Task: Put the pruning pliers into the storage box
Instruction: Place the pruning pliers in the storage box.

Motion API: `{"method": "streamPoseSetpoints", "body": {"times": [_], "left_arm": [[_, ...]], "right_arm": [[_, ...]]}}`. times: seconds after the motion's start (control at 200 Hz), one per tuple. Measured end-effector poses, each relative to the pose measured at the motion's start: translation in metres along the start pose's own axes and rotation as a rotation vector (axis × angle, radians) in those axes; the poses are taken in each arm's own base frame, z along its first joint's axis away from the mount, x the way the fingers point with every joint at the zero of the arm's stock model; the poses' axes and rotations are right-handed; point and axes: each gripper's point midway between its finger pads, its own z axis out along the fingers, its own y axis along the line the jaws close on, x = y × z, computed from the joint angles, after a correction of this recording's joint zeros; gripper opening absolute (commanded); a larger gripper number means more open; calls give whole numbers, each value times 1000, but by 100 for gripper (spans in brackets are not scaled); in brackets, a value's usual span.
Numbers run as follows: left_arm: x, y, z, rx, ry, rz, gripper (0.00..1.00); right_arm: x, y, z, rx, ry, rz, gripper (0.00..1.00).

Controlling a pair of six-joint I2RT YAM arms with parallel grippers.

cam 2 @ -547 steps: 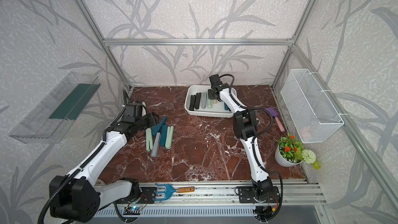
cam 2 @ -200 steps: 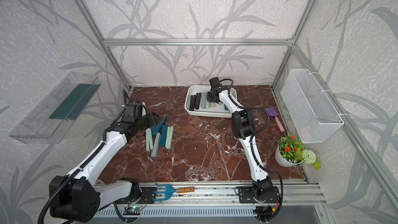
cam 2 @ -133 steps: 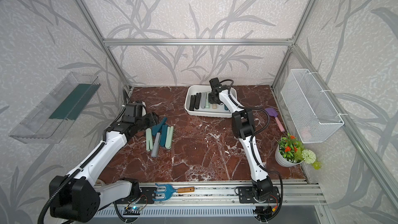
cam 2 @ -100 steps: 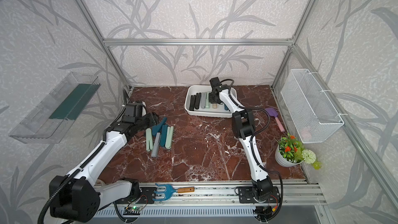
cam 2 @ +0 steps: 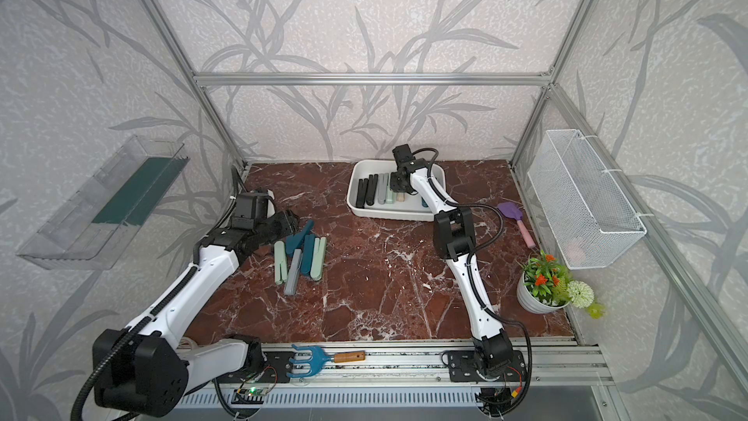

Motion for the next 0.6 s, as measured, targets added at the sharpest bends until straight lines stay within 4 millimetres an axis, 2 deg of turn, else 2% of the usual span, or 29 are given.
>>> {"method": "streamPoseSetpoints", "body": {"times": [0.11,0.275,0.41,0.6], "left_arm": [[0,0,0,0,1,0,63],[0,0,0,-1,2,0,63],[1,0,0,-1,2,0,63],[1,0,0,-1,2,0,63]], "right_arm": [[6,-1,4,4,14,14,27],[3,3,5,-8,-1,41,33],[1,5,5,-12,-9,60,42],[1,5,7,-12,-11,71,50]]}}
